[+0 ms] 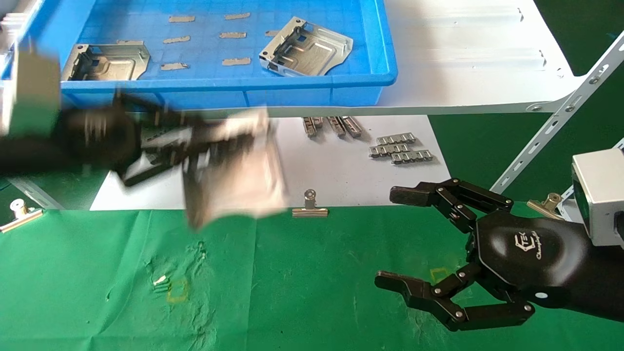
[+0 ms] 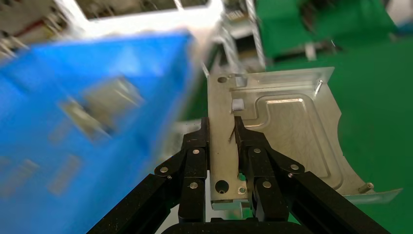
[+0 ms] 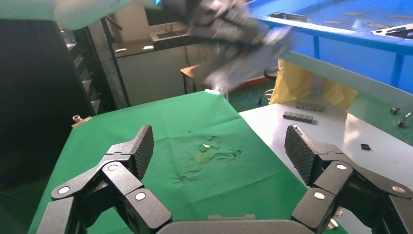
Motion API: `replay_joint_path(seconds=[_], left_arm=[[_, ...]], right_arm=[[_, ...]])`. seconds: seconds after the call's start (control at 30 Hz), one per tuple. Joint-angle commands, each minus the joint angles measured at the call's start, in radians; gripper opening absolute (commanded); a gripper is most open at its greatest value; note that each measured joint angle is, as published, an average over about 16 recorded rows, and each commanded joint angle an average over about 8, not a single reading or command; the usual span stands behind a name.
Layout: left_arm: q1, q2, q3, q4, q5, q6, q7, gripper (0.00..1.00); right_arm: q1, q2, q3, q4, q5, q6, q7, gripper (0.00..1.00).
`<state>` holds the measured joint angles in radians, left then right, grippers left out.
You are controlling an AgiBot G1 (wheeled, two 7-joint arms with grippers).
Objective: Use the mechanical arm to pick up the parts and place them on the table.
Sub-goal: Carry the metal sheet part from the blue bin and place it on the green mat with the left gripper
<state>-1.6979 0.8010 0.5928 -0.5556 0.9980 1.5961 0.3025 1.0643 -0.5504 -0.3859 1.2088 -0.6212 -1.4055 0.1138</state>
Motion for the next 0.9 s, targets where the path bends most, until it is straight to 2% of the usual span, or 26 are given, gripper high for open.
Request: replay_joint_path(seconds=[0.03, 0.23, 0.57, 0.6, 0.83, 0.87, 0.9], left_arm=[[0.059, -0.052, 0.028, -0.072, -0.037, -0.004, 0.021, 0.0], [0.141, -0.074, 0.092, 0.021, 0.008, -0.032, 0.218, 0.0], [0.193, -0.011, 0.127, 0.287, 0.09, -0.177, 0.453, 0.0], [0.193, -0.006, 0.129, 0.302, 0.094, -0.182, 0.468, 0.05], [0.171, 0.012, 0.15, 0.363, 0.128, -0.155, 0.539, 0.93], [0.166, 0.013, 0.151, 0.37, 0.13, -0.148, 0.546, 1.0], [0.162, 0.014, 0.152, 0.377, 0.132, -0.141, 0.552, 1.0]], right_arm=[[0.0, 0.0, 0.0, 0.0, 0.0, 0.0, 0.0, 1.0], [0.0, 0.0, 0.0, 0.0, 0.0, 0.0, 0.0, 1.0], [0.0, 0.0, 0.0, 0.0, 0.0, 0.0, 0.0, 1.0], [0.0, 0.0, 0.0, 0.0, 0.0, 0.0, 0.0, 1.0], [0.0, 0.0, 0.0, 0.0, 0.0, 0.0, 0.0, 1.0], [0.0, 0.0, 0.0, 0.0, 0.0, 0.0, 0.0, 1.0], [0.0, 0.0, 0.0, 0.0, 0.0, 0.0, 0.0, 1.0]])
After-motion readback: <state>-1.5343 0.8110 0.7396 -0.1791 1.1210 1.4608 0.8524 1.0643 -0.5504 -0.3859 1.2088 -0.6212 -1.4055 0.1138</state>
